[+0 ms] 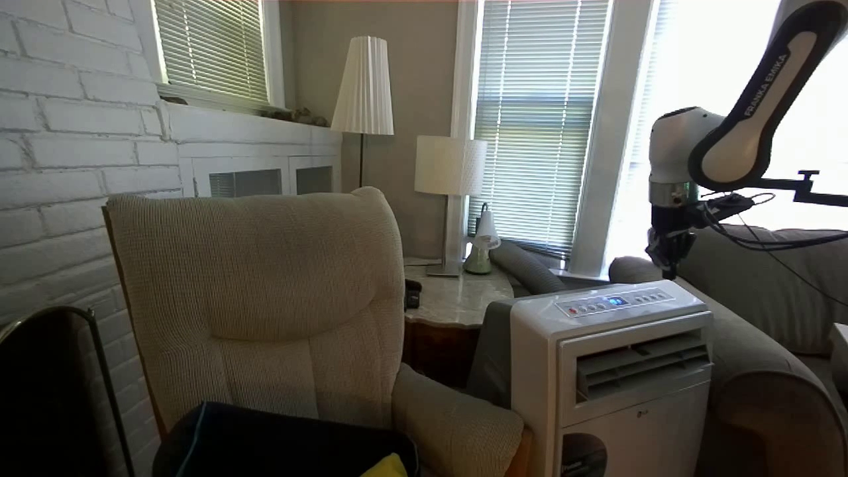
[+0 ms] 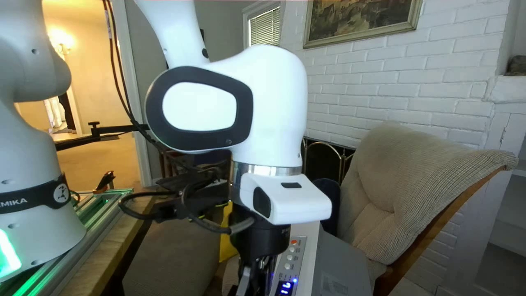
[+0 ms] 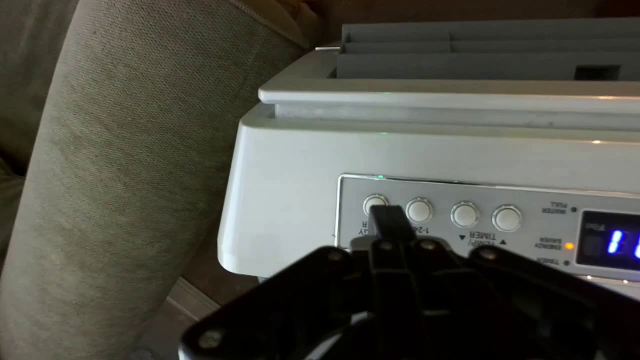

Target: Turn on the air conditioner, then press some random buttons

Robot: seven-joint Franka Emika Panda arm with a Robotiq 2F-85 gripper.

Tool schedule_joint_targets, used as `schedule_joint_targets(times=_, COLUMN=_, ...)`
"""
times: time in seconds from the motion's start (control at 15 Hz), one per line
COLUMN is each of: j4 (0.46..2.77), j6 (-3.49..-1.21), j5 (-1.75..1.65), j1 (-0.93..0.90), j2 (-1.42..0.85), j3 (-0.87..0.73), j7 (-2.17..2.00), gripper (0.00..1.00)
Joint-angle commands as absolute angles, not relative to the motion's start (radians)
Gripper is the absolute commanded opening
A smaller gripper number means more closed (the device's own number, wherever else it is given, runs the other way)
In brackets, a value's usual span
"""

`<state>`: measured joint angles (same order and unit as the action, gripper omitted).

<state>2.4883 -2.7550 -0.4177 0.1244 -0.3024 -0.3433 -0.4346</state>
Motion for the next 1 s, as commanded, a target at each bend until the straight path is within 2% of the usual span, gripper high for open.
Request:
schedule_joint_targets(times=0.0, j4=2.456, j6=-2.777, j5=-0.404, j1=0.092, j2=-0.361, j3=-0.380, j7=-0.433, gripper=0.00)
schedule_joint_targets(times=0.93, j4=2.428, j6=-2.820, j5=-0.367, j1=0.064, j2=-0.437, j3=-0.397, j7=-0.394, gripper=0.00)
